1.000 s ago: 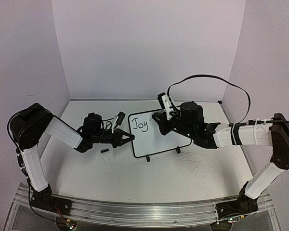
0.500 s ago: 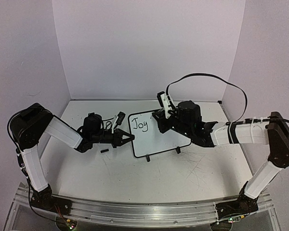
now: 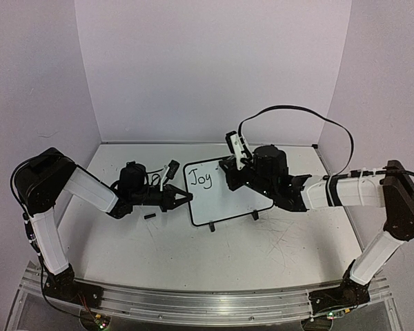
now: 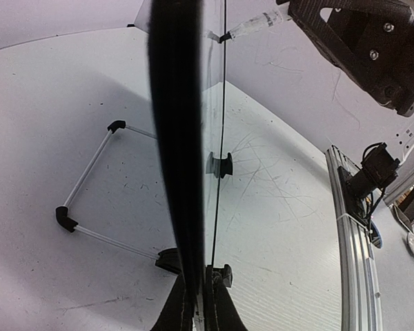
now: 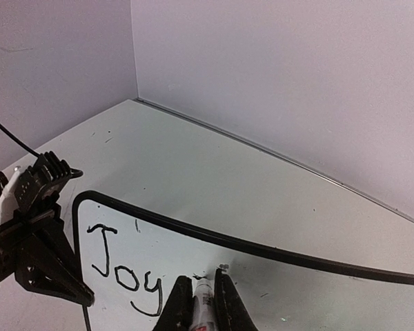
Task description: Write a sentence on the whiteboard
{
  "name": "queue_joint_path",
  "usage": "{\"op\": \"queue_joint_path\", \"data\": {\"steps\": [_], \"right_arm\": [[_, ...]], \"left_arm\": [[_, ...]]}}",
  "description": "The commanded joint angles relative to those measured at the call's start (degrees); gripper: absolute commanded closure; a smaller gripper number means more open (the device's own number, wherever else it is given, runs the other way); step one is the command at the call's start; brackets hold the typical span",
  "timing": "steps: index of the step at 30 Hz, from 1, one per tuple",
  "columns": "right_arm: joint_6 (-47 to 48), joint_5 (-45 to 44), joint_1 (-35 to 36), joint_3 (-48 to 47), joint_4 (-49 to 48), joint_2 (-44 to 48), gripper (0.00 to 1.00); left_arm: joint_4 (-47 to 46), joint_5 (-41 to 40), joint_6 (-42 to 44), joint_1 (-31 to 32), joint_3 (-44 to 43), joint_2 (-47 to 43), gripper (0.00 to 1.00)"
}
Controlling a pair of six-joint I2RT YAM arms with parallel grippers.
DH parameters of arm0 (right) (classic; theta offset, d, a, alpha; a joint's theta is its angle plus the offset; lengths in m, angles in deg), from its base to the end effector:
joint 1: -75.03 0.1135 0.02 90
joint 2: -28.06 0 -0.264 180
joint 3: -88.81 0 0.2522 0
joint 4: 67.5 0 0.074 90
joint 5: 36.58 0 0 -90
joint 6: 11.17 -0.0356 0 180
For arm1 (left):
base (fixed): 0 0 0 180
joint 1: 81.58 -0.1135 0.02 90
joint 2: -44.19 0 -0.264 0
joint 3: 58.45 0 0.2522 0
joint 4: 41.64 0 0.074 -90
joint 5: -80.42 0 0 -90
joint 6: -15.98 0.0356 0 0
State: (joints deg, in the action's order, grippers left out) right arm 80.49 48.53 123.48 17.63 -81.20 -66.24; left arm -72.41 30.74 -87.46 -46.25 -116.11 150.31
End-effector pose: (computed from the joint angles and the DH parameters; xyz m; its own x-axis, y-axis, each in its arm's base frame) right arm 0.2541 0.2822 0.2598 -0.0885 -0.1434 -0.9857 -0.6927 0.7199 -0.0425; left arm 0.2779 -0.2252 0.1476 -0.4605 0.1092 -0.8809 0.8604 0.2991 -0.4127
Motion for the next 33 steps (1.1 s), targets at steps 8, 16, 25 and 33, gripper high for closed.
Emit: {"op": "queue_joint_path", "data": {"steps": [8, 16, 25, 33], "right_arm": [[-1.2, 1.2, 0.0, 2.4, -2.8, 3.0, 1.0], [-0.8, -0.2, 0.0, 0.3, -2.5, 0.9, 1.0], [-0.4, -0.6, 0.1, -0.2, -2.5, -0.1, 1.0], [-0.4, -1.6, 0.1, -0.1, -2.2, -0.7, 1.0]], "left_arm": [[3.6, -2.0, 3.6, 0.0, -1.0, -0.9, 1.0], [3.7, -1.8, 3.3, 0.0, -1.2, -1.1, 1.0], [3.8, -1.7, 3.5, 0.0, -1.3, -0.8, 1.0], [3.8, -1.7, 3.5, 0.0, -1.4, -1.0, 1.0]]}}
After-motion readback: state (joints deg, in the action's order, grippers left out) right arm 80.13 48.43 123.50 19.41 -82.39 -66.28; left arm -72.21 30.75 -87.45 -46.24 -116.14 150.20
